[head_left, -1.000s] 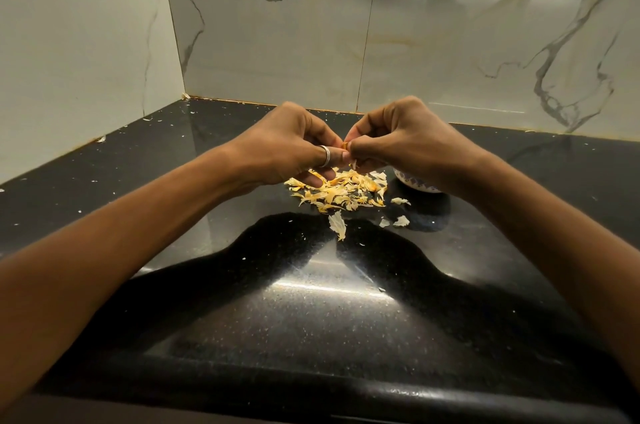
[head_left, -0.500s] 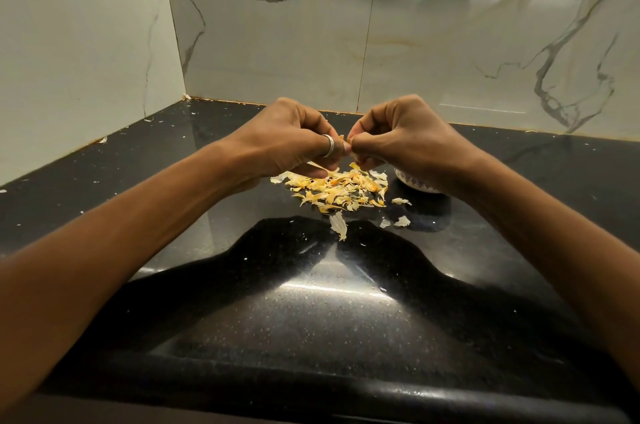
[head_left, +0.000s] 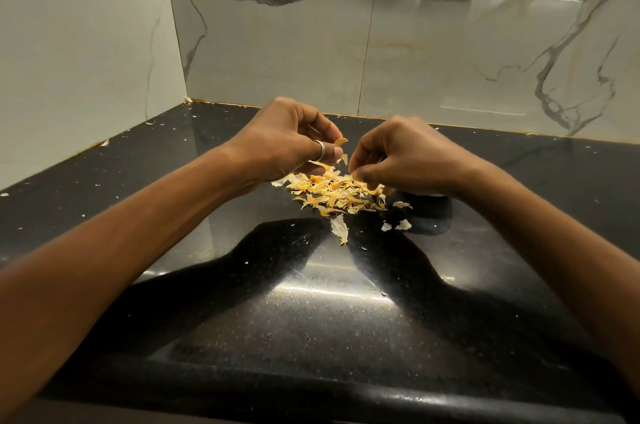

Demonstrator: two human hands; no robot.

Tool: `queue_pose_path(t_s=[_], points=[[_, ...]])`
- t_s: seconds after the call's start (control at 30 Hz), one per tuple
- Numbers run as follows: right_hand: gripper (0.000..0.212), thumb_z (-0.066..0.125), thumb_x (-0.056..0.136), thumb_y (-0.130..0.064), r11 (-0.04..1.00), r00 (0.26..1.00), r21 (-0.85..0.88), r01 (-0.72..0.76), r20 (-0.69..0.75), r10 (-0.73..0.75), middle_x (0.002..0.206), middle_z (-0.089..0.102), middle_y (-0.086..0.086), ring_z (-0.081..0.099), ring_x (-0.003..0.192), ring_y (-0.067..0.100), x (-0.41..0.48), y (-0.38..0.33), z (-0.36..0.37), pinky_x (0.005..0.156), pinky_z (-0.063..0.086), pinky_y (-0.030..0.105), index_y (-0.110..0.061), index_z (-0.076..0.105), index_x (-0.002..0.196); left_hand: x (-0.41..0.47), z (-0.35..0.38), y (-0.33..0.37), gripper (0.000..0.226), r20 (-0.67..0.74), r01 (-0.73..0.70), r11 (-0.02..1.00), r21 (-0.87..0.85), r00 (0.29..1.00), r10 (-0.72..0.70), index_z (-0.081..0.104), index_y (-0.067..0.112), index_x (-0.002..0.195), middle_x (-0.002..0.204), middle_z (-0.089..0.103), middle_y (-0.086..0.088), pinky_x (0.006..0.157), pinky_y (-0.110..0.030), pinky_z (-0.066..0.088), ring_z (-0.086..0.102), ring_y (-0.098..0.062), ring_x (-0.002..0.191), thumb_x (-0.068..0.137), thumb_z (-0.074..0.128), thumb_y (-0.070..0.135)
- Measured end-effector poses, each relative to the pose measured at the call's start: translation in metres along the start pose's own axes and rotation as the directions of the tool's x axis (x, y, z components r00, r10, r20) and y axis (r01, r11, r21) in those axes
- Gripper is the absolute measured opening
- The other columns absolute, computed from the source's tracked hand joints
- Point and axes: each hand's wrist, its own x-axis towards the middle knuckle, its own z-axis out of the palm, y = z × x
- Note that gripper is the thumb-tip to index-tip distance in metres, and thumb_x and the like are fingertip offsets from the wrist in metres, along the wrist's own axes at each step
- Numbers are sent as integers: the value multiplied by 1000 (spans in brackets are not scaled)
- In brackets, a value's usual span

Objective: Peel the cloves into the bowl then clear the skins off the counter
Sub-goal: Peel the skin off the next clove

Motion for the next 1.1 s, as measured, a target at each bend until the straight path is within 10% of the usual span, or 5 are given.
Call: queue_pose_path(t_s=[0.47, 1.1], points=[[17, 74, 90, -24, 920, 993, 380, -98, -26, 117, 79, 76, 6, 73, 71, 12, 2, -9, -2, 55, 53, 20, -8, 75, 93, 1, -1, 0, 18, -6, -10, 1000, -2, 1000, 10, 70, 4, 100, 88, 74, -12, 70, -39, 64, 75, -19, 81, 83, 75, 1], [11, 72, 88, -3, 990, 995, 139, 5, -104, 10, 78, 74, 0, 73, 69, 12, 1, 0, -5, 57, 58, 20, -12, 76, 92, 1, -1, -2, 20, -18, -10, 1000, -16, 1000, 9, 67, 4, 103, 92, 74, -14, 73, -41, 63, 75, -22, 86, 85, 73, 0]])
